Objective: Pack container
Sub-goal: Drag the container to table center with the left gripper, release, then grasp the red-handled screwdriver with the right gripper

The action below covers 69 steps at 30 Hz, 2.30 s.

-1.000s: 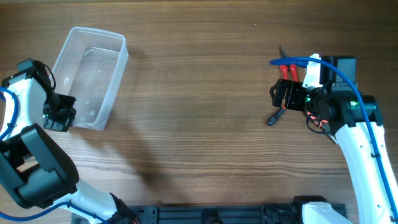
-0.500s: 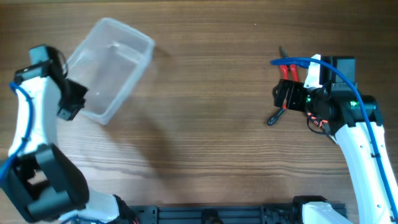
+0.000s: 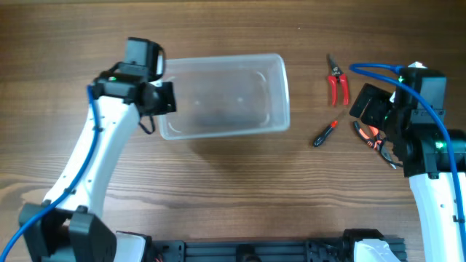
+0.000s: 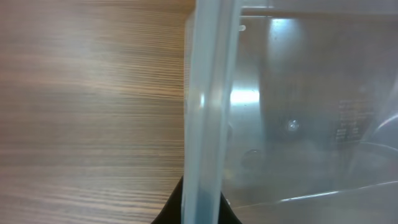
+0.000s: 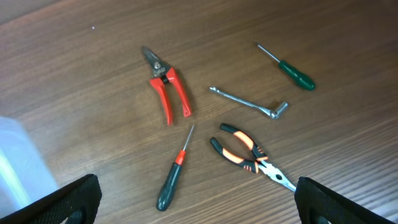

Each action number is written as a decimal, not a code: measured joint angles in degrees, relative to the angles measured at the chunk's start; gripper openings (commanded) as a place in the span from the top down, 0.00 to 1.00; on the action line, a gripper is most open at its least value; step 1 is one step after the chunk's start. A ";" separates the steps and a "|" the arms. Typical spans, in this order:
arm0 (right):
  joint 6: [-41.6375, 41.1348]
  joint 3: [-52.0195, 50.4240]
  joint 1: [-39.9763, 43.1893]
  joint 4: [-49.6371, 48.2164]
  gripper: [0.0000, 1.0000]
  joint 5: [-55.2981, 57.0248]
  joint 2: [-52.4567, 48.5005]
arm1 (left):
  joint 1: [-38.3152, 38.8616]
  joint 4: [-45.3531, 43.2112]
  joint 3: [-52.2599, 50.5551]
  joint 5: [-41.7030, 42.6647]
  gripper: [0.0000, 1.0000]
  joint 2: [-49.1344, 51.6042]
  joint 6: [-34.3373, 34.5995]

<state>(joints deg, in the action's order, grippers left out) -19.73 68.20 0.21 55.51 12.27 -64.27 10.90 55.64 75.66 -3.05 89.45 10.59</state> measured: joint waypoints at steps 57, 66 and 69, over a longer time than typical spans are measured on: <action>6.95 18.91 0.00 10.91 0.00 -11.47 -23.98 | -13.51 12.20 11.78 -5.25 0.00 -8.59 6.23; -15.80 18.36 0.00 11.10 0.00 -20.46 -37.68 | -16.22 13.25 11.78 -4.79 0.00 -8.39 6.73; -20.26 16.04 0.00 9.81 0.00 -21.07 -38.62 | -16.22 13.27 11.78 -4.79 0.00 -8.39 6.73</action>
<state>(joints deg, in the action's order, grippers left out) -39.99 84.25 0.21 65.32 -8.80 -102.89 -5.32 68.90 87.44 -7.84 81.06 17.32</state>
